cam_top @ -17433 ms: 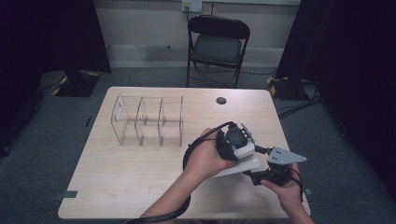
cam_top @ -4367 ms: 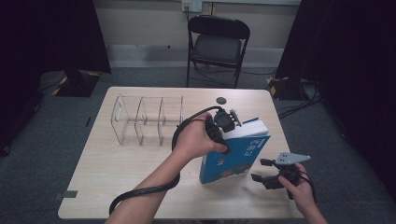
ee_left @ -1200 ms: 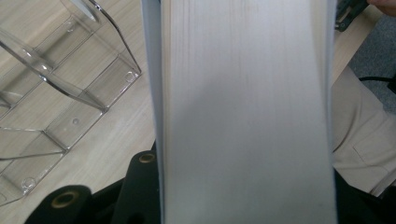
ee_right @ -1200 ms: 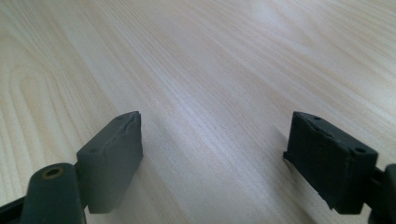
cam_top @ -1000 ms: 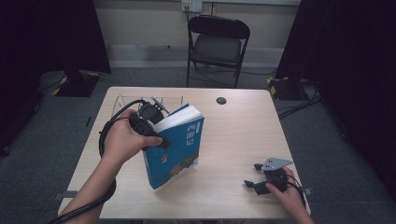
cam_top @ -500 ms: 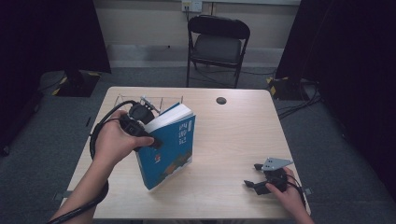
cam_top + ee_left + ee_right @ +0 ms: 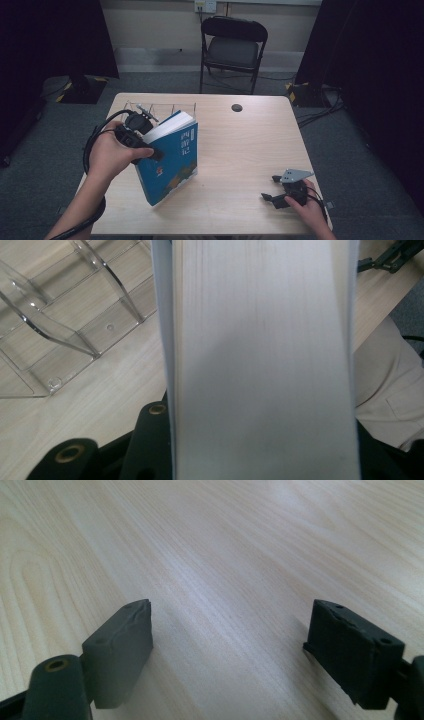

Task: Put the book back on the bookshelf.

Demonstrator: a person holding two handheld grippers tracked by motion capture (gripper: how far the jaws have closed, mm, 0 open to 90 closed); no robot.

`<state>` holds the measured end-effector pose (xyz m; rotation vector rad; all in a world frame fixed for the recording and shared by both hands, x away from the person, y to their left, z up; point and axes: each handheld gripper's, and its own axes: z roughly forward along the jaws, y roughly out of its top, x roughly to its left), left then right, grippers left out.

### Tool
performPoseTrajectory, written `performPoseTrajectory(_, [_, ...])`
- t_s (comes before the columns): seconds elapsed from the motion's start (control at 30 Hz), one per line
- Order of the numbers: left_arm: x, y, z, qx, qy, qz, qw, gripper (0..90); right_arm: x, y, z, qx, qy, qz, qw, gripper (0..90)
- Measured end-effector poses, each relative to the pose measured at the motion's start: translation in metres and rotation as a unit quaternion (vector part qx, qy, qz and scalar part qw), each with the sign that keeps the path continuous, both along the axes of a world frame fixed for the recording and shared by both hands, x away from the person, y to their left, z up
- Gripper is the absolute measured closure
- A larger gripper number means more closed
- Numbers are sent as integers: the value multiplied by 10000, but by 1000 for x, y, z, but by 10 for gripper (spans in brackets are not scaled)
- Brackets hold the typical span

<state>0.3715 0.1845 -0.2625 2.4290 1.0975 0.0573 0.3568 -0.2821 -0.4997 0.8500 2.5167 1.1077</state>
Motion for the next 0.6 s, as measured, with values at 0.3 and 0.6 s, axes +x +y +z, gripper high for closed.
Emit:
performPoseTrajectory(0.3, [0, 9, 0, -30, -39, 160, 9999, 619, 0, 0, 0, 0, 2, 0, 10000, 177])
performPoseTrajectory(0.6, [4, 14, -1, -121, -55, 450, 9989, 619, 0, 0, 0, 1, 3, -2, 10000, 176])
